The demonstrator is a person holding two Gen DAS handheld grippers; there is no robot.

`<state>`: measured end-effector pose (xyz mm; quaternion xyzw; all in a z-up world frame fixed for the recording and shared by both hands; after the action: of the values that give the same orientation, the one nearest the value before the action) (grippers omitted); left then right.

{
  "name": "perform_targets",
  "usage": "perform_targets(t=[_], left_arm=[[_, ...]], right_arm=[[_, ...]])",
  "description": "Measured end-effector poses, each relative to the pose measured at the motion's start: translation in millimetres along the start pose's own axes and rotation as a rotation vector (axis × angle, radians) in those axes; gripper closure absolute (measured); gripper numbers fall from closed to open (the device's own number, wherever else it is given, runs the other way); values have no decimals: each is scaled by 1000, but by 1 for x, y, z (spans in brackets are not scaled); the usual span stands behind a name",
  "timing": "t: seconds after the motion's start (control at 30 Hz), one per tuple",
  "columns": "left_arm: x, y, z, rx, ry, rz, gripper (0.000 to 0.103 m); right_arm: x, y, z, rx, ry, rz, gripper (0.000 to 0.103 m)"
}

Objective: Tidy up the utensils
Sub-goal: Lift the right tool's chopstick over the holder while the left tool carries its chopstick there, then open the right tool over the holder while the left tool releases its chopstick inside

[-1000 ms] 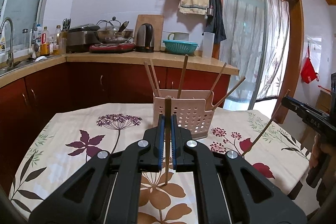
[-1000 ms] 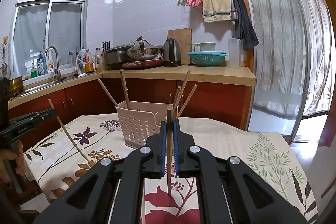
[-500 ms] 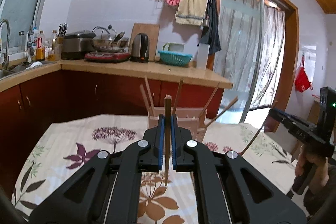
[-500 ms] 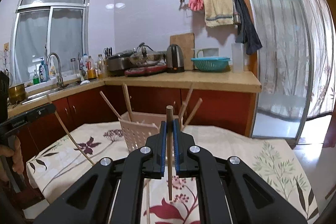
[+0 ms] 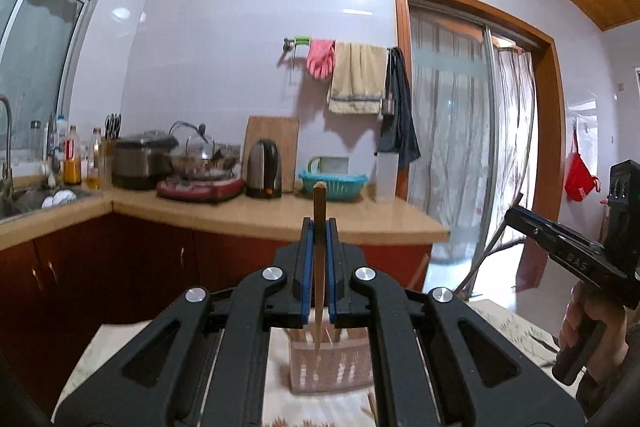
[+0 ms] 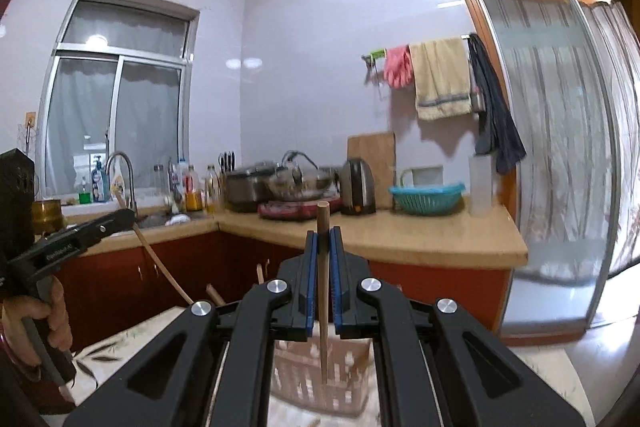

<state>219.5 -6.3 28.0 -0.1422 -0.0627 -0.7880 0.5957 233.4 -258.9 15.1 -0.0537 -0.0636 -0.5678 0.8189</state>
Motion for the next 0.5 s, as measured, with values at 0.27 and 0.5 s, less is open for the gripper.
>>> perform_targets(t=[0.27,0.5], left_arm=[[0,52,1,32,-5,2,97],[-11,92,-37,-50,-14,15,97]], right_arm=[[9,46,-8,5,-6,-13,96],[9,80,-49,-85,11,4,96]])
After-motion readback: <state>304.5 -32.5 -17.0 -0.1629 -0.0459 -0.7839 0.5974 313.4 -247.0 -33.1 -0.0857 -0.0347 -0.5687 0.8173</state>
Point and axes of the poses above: each gripper's, at about its wrist camera, not at the fingertips, and y roughly the way its jaws point, x to its right, z to its top, the point moved 8 cm from there along y, roughly the way its jaws point, and after that the axes turned 15 degrees about -y, right-handed, at the moved point
